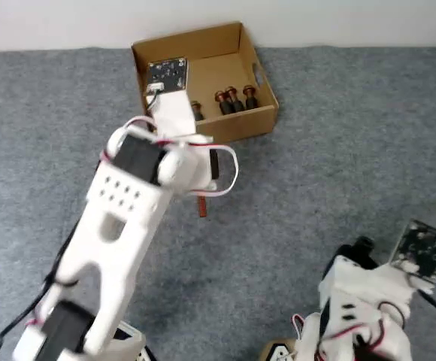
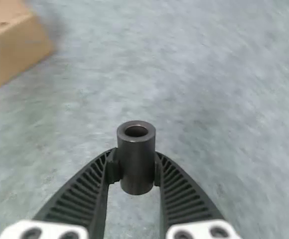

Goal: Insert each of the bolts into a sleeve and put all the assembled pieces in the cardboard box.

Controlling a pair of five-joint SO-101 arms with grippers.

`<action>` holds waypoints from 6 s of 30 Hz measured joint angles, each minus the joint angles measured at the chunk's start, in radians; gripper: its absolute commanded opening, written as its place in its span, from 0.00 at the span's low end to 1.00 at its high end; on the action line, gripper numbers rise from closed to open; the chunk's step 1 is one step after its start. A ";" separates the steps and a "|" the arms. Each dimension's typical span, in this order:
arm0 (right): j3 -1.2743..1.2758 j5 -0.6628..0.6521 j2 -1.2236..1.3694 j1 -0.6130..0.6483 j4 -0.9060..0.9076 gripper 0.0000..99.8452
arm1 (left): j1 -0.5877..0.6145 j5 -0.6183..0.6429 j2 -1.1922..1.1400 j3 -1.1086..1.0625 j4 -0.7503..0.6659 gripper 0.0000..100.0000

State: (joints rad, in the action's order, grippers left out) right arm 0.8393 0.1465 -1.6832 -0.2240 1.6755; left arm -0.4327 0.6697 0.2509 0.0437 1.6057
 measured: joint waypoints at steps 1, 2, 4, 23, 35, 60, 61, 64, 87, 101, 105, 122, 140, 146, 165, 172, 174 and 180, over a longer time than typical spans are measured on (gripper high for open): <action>0.000 0.000 -0.025 0.048 0.000 0.01 | -0.003 -0.015 0.044 -0.038 -0.026 0.00; 0.000 0.000 -0.046 0.095 0.000 0.01 | -0.005 -0.029 0.091 -0.080 -0.051 0.00; 0.000 0.000 -0.083 0.192 -0.005 0.01 | -0.006 -0.058 0.186 -0.166 -0.101 0.00; 0.112 -0.006 -0.126 0.637 -0.282 0.01 | -0.011 -0.187 1.129 -0.942 -0.672 0.01; 0.336 -0.265 -0.124 0.825 -0.476 0.01 | -0.044 -0.170 1.517 -1.166 -0.753 0.01; 0.446 -0.519 -0.118 0.924 -0.721 0.01 | -0.147 -0.009 1.521 -1.293 -0.882 0.01; 0.446 -0.522 -0.118 0.924 -0.721 0.01 | -0.147 -0.009 1.521 -1.300 -0.890 0.01; 0.446 -0.522 -0.118 0.924 -0.721 0.01 | -0.147 -0.009 1.521 -1.304 -0.898 0.01; 0.450 -0.523 -0.117 0.922 -0.721 0.01 | -0.152 -0.041 1.525 -1.402 -0.827 0.01; 0.451 -0.525 -0.115 0.925 -0.720 0.01 | -0.279 -0.167 1.534 -1.381 -0.672 0.14; 0.453 -0.525 -0.114 0.922 -0.720 0.01 | -0.285 -0.203 1.536 -1.378 -0.635 0.27; 0.450 -0.525 -0.117 0.922 -0.721 0.01 | -0.135 -0.296 1.533 -1.215 -0.514 0.27; 0.397 -0.060 0.049 0.460 -0.683 0.01 | 0.353 -0.545 1.527 -1.539 -0.493 0.00; 0.132 0.035 0.431 0.456 -0.683 0.01 | 0.379 -0.545 1.522 -1.718 -0.569 0.00; -0.855 0.029 1.671 0.486 -0.951 0.01 | 0.385 -0.545 1.521 -1.735 -0.548 0.01; -1.108 -0.095 2.018 0.540 -1.068 0.01 | 0.385 -0.545 1.521 -1.735 -0.535 0.01; -1.169 -0.124 2.107 0.555 -1.091 0.01 | 0.385 -0.545 1.521 -1.735 -0.523 0.01; -1.326 -0.170 2.349 0.585 -1.152 0.01 | 0.385 -0.545 1.521 -1.735 -0.523 0.01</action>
State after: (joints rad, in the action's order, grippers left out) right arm -0.4864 -0.0238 0.6659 0.3606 0.5232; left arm -0.0476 0.1250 1.7714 -1.6916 1.0825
